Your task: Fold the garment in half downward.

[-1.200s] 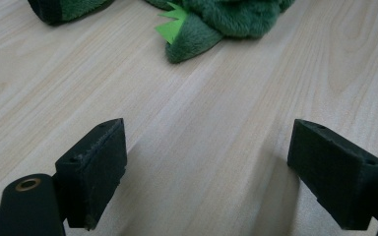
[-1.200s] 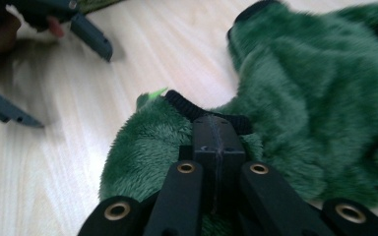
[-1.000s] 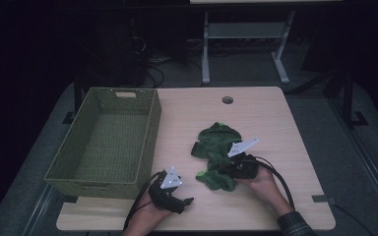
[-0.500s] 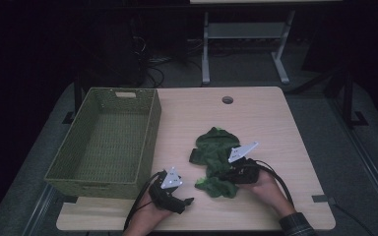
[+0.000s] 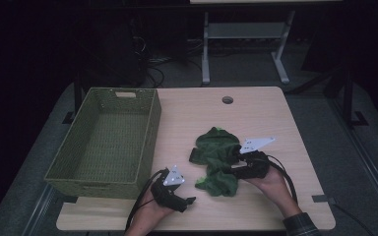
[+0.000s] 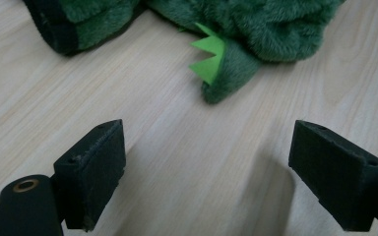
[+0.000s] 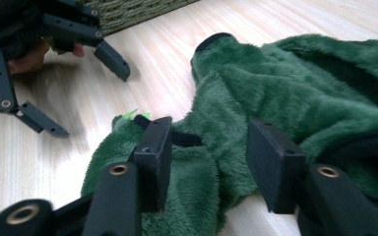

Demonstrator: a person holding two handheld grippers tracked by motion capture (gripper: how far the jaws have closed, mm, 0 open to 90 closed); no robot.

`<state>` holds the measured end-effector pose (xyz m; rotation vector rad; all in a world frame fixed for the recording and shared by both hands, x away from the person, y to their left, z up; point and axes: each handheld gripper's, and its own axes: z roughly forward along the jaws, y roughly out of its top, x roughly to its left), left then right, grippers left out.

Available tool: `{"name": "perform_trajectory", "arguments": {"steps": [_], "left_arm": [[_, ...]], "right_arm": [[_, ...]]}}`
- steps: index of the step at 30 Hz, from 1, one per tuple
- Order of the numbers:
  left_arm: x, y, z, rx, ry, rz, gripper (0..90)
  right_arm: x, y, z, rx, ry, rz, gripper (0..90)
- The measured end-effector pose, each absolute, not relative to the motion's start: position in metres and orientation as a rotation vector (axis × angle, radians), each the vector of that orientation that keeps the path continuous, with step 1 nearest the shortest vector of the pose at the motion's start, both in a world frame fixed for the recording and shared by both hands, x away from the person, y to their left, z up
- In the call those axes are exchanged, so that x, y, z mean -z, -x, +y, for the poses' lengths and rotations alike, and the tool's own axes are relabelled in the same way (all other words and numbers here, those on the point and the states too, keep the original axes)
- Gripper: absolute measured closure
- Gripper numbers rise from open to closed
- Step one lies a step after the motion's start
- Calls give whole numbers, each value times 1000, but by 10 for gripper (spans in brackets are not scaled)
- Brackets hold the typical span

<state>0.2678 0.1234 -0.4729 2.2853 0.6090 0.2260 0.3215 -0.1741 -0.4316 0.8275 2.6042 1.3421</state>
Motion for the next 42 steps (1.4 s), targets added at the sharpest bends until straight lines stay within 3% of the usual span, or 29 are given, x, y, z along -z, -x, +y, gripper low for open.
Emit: {"name": "perform_trajectory", "arguments": {"steps": [8, 19, 27, 31, 42], "left_arm": [[455, -273, 120, -233, -2269, 607, 145], [431, -292, 110, -246, -2231, 619, 229], [414, -319, 97, -282, -2215, 632, 263], [408, -333, 94, -279, -2197, 656, 322], [415, -372, 85, -327, -2170, 693, 389]], "right_arm": [[423, -324, -182, -1355, -858, 2534, 464], [410, -334, -187, -1332, -880, 2497, 441], [396, -352, -197, -1334, -930, 2427, 428], [393, -363, -196, -1325, -946, 2406, 428], [402, -393, -197, -1262, -1026, 2398, 422]]}}
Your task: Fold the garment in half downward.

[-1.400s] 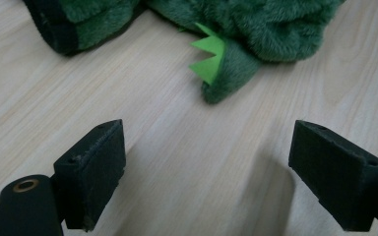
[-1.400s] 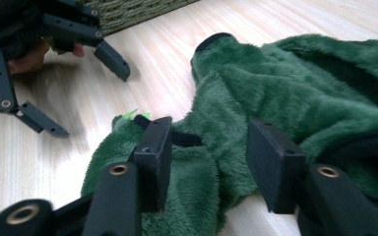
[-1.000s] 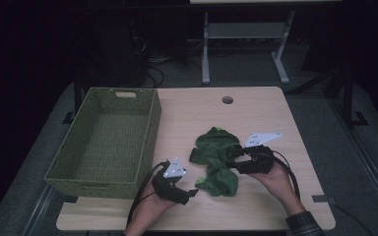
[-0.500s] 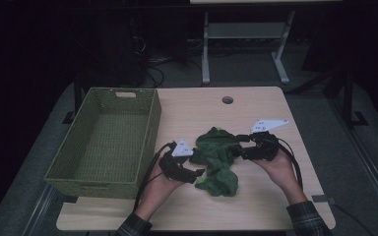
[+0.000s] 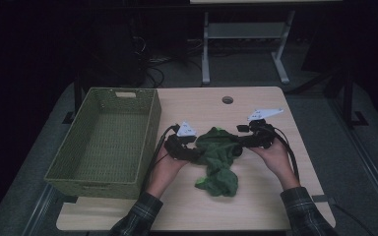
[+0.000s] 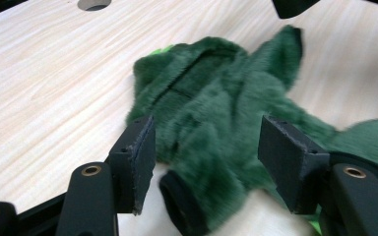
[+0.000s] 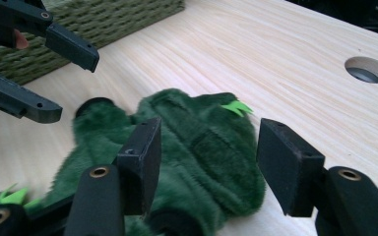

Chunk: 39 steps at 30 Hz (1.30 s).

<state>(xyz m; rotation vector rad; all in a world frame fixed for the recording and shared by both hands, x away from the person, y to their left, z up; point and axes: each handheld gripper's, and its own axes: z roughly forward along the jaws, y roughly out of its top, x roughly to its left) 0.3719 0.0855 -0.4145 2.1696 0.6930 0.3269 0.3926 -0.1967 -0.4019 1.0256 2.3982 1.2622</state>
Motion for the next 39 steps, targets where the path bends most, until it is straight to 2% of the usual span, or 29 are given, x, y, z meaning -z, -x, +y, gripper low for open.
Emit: {"name": "perform_trajectory", "arguments": {"steps": [14, 25, 34, 39], "left_arm": [[430, -420, 86, -351, -2135, 723, 405], [461, -438, 78, -283, -2166, 730, 421], [470, -443, 75, -251, -2184, 739, 498], [473, -446, 72, -232, -2217, 733, 607]], "right_arm": [[432, -421, -200, -1227, -1111, 2352, 440], [459, -432, -197, -1171, -1155, 2399, 481], [470, -436, -199, -1134, -1189, 2434, 509], [474, -436, -196, -1106, -1189, 2439, 623]]}}
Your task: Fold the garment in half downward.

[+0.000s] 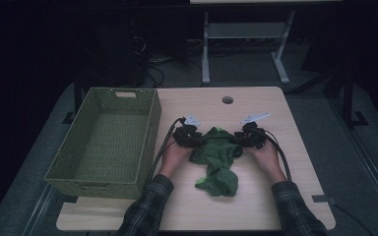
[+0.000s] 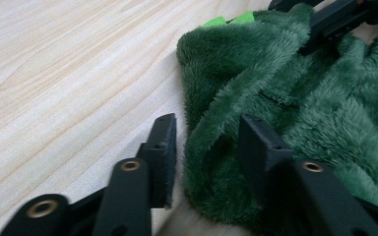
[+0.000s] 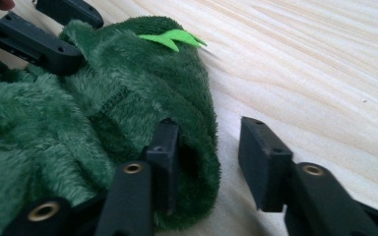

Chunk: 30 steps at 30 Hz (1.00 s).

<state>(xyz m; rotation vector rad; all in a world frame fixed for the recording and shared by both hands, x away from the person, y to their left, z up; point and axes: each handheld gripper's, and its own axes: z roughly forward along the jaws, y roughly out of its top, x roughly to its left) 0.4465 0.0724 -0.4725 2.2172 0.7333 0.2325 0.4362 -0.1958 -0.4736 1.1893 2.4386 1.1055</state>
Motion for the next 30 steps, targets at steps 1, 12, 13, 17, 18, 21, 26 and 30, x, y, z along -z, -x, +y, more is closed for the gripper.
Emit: {"name": "perform_trajectory", "arguments": {"steps": [1, 12, 13, 17, 18, 21, 26, 30], "left_arm": [[473, -446, 72, -232, -2217, 733, 642], [460, -447, 75, -257, -2183, 755, 869], [460, -447, 75, -257, -2183, 755, 869], [447, -449, 73, -259, -2164, 752, 871], [444, -450, 72, -264, -2157, 751, 871], [437, -451, 70, -278, -2149, 743, 871], [422, -458, 67, -299, -2118, 739, 871], [413, -463, 68, -318, -2102, 733, 870]], "right_arm": [[474, -436, -196, -1106, -1189, 2439, 623], [462, -435, -196, -1141, -1160, 2421, 869], [460, -435, -197, -1141, -1160, 2420, 872], [454, -436, -202, -1179, -1168, 2392, 876], [452, -436, -202, -1176, -1167, 2386, 878], [448, -437, -204, -1178, -1162, 2369, 878], [428, -449, -207, -1186, -1192, 2366, 879], [420, -454, -209, -1210, -1207, 2349, 881]]}}
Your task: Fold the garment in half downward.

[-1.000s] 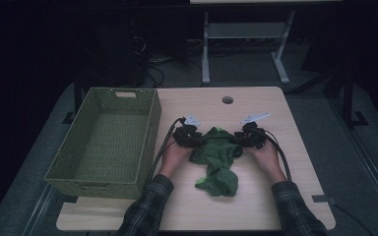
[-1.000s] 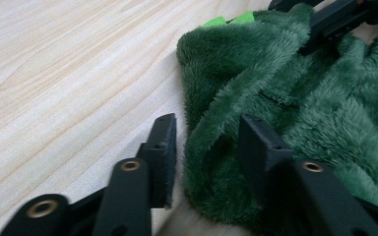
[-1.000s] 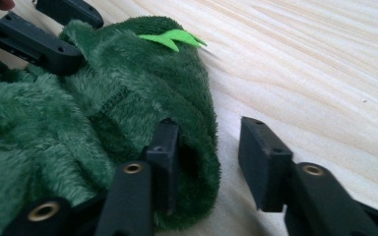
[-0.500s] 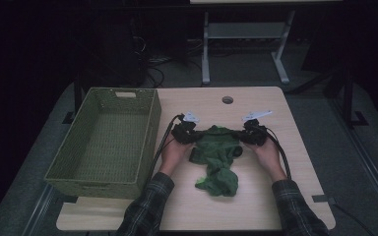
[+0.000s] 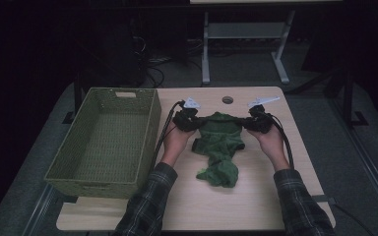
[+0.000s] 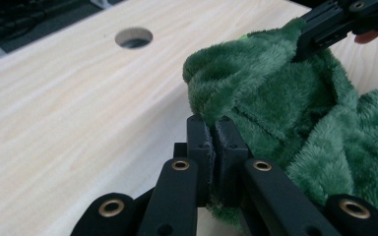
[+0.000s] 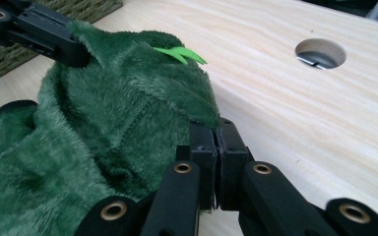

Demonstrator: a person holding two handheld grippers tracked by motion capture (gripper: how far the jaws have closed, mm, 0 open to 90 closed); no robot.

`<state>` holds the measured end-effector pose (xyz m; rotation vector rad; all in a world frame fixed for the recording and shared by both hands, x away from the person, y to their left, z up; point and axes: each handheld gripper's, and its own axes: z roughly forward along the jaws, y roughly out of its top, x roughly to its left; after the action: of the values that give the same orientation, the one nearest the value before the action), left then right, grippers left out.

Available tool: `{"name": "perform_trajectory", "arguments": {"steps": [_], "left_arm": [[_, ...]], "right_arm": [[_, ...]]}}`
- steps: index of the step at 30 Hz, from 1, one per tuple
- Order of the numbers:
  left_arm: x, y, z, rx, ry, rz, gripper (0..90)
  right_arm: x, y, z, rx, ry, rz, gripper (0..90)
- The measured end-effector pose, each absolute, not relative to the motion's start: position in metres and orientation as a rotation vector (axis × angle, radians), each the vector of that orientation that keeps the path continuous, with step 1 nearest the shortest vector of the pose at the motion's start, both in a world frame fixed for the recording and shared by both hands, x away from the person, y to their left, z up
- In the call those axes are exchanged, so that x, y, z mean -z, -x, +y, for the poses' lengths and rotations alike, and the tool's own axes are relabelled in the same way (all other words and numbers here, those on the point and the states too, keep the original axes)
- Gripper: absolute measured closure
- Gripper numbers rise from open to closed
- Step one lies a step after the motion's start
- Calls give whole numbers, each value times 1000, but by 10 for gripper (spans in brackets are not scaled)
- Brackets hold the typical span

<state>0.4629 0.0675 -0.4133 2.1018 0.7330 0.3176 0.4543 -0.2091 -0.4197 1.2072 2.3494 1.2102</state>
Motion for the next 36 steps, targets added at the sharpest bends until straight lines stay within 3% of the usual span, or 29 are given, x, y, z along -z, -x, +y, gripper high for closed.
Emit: {"name": "perform_trajectory", "arguments": {"steps": [11, 36], "left_arm": [[402, -448, 69, -293, -2036, 684, 871], [394, -387, 72, -302, -2008, 537, 870]], "right_arm": [[411, -443, -212, -1261, -1174, 2340, 880], [407, -380, -212, -1365, -1014, 2382, 874]]}}
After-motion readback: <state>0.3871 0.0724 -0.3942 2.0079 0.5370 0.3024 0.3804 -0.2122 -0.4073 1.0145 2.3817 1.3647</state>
